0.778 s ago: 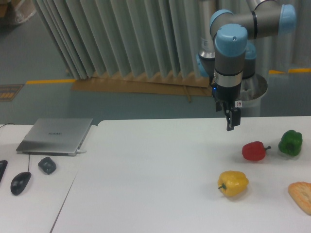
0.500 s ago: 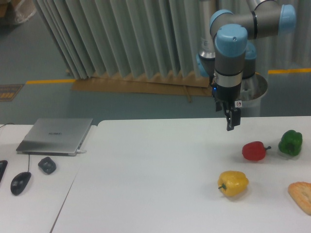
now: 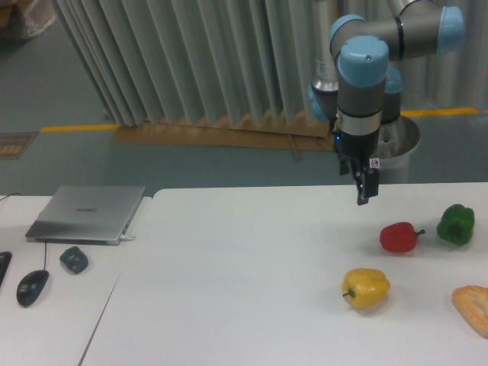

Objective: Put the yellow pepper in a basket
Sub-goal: 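Move the gripper sideways above the peppers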

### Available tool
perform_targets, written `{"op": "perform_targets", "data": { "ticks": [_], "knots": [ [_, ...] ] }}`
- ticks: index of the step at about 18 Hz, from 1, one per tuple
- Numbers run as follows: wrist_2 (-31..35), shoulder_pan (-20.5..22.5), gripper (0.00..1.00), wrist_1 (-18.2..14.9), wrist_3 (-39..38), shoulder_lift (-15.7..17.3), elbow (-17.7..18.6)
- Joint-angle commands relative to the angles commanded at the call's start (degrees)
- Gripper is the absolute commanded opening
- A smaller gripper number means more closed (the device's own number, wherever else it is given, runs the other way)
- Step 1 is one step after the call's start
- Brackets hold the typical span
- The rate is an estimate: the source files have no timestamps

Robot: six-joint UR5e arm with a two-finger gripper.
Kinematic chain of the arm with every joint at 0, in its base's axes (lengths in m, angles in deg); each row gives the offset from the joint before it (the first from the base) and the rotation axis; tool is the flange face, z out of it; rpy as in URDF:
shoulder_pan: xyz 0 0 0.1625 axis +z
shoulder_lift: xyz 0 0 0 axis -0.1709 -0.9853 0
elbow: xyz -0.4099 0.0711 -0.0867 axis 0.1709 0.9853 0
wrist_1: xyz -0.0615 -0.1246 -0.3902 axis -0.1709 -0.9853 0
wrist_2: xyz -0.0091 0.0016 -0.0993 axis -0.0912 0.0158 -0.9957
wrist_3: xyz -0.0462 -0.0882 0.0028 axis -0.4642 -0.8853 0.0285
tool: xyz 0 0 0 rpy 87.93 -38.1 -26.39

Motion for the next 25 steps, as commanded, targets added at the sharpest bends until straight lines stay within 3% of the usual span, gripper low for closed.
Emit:
{"op": "perform_targets", "data": {
  "ticks": [6, 11, 25],
  "knots": [
    [1.76, 0.18, 1.00, 0.00, -0.70, 1.23, 2.02],
    [1.32, 3.25, 1.00, -0.17, -0.26, 2.29, 1.94],
    [1.32, 3.34, 1.00, 1.32, -0.53, 2.55, 1.94]
  ]
}}
